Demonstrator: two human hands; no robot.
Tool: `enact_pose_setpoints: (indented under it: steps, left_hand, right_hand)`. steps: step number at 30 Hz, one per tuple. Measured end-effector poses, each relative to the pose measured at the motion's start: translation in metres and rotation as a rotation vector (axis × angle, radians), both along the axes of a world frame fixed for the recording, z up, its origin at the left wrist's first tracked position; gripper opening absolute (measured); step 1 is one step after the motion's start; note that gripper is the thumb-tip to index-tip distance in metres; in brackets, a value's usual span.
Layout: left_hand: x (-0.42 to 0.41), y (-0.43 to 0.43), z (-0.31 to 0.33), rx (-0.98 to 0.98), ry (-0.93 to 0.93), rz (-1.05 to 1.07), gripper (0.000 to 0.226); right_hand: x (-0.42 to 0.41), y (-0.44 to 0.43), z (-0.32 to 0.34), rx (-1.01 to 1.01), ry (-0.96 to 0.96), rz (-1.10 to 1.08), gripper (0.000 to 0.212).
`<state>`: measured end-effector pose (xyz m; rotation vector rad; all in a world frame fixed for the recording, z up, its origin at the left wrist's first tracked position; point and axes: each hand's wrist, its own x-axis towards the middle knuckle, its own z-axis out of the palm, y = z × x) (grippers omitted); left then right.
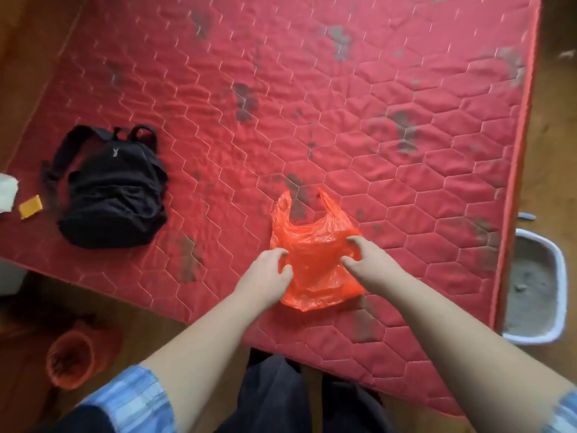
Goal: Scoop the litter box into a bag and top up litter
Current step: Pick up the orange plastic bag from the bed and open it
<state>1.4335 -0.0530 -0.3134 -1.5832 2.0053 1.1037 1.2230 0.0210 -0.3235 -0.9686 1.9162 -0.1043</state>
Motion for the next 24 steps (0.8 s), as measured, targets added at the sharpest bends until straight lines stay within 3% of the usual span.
enact_pose_setpoints:
  steps: [3,6,11,13,14,17,21,24]
  left_hand:
    - [-0.020,-0.044,-0.088,-0.042,0.046,0.257,0.044]
    - [-0.037,-0.089,-0.171,-0.081,0.021,0.388,0.060]
    - [-0.056,-0.130,-0.257,0.008,-0.202,0.382,0.092]
    - [-0.056,-0.126,-0.276,0.045,-0.233,0.308,0.089]
    - [-0.053,-0.122,-0.282,0.050,-0.244,0.272,0.079]
    - [-0.035,-0.109,-0.280,0.046,-0.214,0.298,0.047]
    - [-0.002,-0.098,-0.214,0.144,0.050,0.519,0.043]
    - [0.019,-0.087,-0.134,0.330,0.283,0.764,0.020]
  right_hand:
    - [-0.014,-0.039,-0.081,0.024,0.003,-0.200,0.054]
    - [-0.022,-0.072,-0.162,0.021,0.121,-0.315,0.056]
    - [-0.008,-0.113,-0.243,0.116,0.329,-0.298,0.082]
    - [0.006,-0.113,-0.260,0.201,0.361,-0.275,0.081]
    - [0.012,-0.110,-0.267,0.229,0.374,-0.261,0.071]
    - [0.024,-0.086,-0.271,0.208,0.337,-0.341,0.031]
    - [0.031,-0.056,-0.205,0.000,0.146,-0.681,0.008]
    - [0.038,-0.033,-0.124,-0.108,-0.111,-0.968,0.010]
